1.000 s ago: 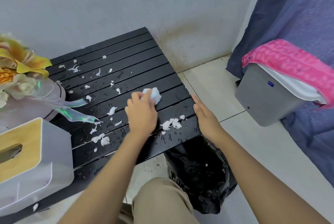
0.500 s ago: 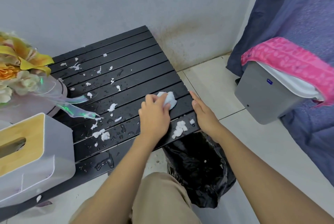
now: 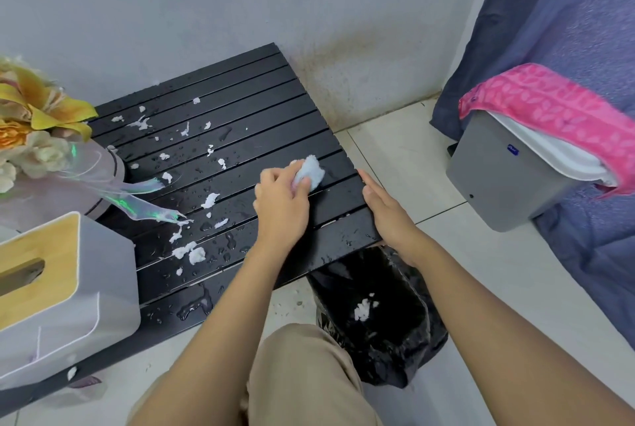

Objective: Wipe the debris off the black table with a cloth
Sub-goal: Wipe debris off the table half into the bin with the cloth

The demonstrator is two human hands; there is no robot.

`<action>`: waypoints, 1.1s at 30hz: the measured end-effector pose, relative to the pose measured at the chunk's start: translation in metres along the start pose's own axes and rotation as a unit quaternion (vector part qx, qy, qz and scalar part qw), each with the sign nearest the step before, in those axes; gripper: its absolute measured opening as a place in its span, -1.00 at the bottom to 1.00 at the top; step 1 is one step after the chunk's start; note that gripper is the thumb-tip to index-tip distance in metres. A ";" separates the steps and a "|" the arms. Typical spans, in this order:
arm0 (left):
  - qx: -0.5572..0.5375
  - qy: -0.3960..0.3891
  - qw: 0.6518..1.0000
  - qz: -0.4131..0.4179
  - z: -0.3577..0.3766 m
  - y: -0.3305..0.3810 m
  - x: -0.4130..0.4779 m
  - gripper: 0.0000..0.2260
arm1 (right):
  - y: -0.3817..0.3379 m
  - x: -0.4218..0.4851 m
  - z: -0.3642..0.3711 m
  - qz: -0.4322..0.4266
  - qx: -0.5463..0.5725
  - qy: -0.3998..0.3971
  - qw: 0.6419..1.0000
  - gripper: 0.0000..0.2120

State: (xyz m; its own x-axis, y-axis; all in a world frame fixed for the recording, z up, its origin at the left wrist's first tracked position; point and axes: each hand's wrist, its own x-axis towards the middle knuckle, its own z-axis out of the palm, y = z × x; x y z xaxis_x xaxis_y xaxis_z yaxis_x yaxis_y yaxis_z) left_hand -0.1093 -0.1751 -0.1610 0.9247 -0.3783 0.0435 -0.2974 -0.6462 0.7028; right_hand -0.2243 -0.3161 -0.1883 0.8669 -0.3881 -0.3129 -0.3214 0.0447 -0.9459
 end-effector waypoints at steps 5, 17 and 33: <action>0.197 0.045 0.973 0.108 0.025 0.006 -0.049 -0.74 | -0.001 0.001 0.000 0.004 0.010 -0.008 1.000 -0.61; 0.189 0.012 0.978 0.085 0.023 0.008 -0.002 -0.72 | 0.002 0.002 -0.002 0.012 0.026 -0.021 0.999 -0.60; -0.071 -0.116 0.987 -0.084 -0.046 0.005 0.007 -0.86 | 0.001 0.003 -0.001 0.008 0.026 -0.007 1.000 -0.61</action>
State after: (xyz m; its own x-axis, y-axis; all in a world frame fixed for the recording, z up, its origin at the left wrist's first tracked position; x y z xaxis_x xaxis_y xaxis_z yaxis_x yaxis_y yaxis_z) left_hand -0.0932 -0.1508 -0.1245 0.8736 -0.4263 -0.2345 -0.0927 -0.6189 0.7800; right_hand -0.2222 -0.3178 -0.1905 0.8671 -0.3735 -0.3296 -0.3161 0.0988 -0.9436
